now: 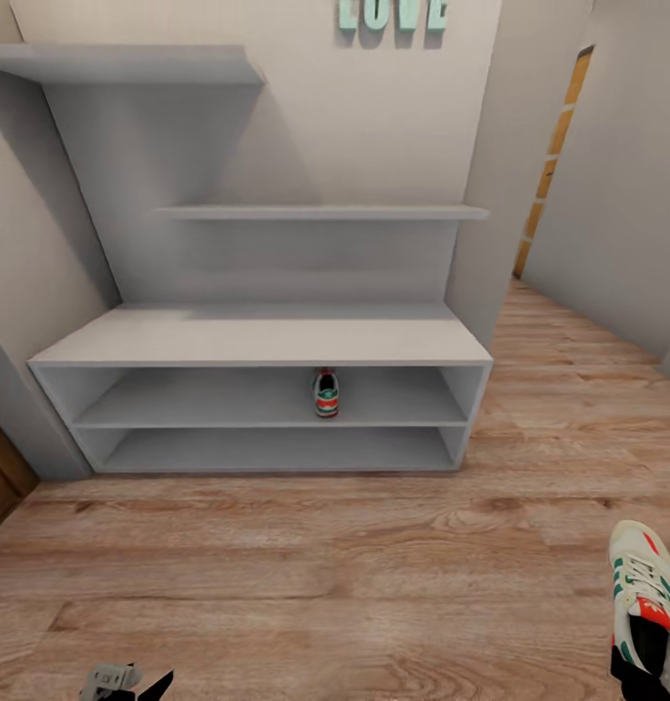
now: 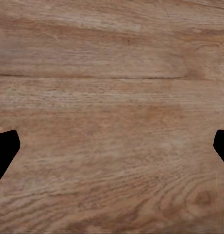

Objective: Pick up the two gym shoes and the two sandals from the corridor floor and place them onto the hallstand (shoe rack) in the corridor, making sure they are on the rack and not on the floor. Arrange them so the two gym shoes are next to each other and the two sandals are next to each other.

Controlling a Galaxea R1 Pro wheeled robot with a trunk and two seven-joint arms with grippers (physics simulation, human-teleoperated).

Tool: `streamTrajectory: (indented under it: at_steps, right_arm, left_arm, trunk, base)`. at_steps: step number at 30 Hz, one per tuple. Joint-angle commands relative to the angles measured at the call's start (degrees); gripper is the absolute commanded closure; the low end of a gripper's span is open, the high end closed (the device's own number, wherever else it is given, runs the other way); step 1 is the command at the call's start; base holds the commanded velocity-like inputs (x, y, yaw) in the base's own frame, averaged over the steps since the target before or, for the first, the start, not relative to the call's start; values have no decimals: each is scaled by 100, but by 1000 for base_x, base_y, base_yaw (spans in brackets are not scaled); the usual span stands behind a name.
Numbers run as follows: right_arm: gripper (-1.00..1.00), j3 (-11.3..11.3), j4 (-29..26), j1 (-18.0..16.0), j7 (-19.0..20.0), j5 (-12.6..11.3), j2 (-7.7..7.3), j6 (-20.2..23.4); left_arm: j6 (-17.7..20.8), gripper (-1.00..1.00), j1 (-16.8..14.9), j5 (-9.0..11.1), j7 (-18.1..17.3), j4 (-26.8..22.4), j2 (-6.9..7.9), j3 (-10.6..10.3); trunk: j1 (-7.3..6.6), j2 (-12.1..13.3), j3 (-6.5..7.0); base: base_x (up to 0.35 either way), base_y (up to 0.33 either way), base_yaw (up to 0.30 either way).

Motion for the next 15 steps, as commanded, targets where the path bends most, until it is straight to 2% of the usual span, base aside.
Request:
streamTrajectory:
  at_steps: [1,8,15]
  right_arm:
    - [100,-7,0,-3,4,-12,0,-17]
    - [100,-7,0,-3,4,-7,1,-16]
    - [100,5,60,-3,41,6,4,-9]
  left_arm:
    - [-3,-100,-5,27,-31,11,0,8]
    - [-3,-100,-5,35,-18,10,-2,15]
    - [4,-100,-78,45,-40,-96,-40,4]
  trunk:
    - [-3,-2,-4]
    - [-3,-2,-4]
    - [-3,-2,-4]
  base:
    - [-153,280,0]
    - [-128,245,0]
    - [-8,18,0]
